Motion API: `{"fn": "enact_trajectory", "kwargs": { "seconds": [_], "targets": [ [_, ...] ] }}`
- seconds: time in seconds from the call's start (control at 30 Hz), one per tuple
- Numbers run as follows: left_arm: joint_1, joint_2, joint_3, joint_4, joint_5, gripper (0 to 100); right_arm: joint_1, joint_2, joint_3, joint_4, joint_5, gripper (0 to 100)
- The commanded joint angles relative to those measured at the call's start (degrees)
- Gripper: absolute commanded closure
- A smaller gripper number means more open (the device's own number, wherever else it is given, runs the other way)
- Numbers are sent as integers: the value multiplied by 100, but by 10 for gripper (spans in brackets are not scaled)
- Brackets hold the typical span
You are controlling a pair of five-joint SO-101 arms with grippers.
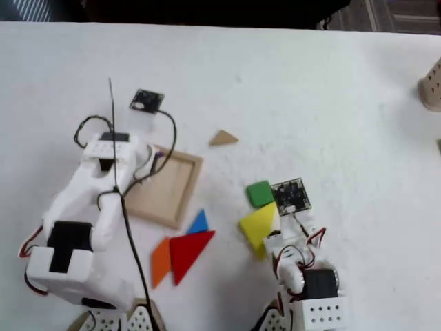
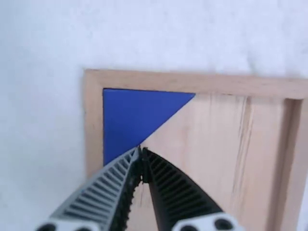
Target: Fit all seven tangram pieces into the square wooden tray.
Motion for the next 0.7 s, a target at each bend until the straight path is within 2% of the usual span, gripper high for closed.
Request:
{"fn": "enact_trajectory", "kwargs": {
  "seconds": [0.0,0.2,0.33,0.43,0.53,0.67],
  "targets": [
    [154,-22,-264,-413,62,977,-4,-66,53,22,44,981],
    [145,-215,-325,-114,62,977,-4,-66,53,22,35,981],
    [-57,-1059,-105,308,62,977,-48,-66,44,22,44,979],
    [-171,-1868,431,316,53,977,-13,-66,-229,22,44,978],
    [-382,-2563,1099,-88,53,977,-4,-66,-413,22,44,978],
    [-602,-2941,2092,-1468,44,974,-22,-145,-352,-418,44,978]
  ]
}}
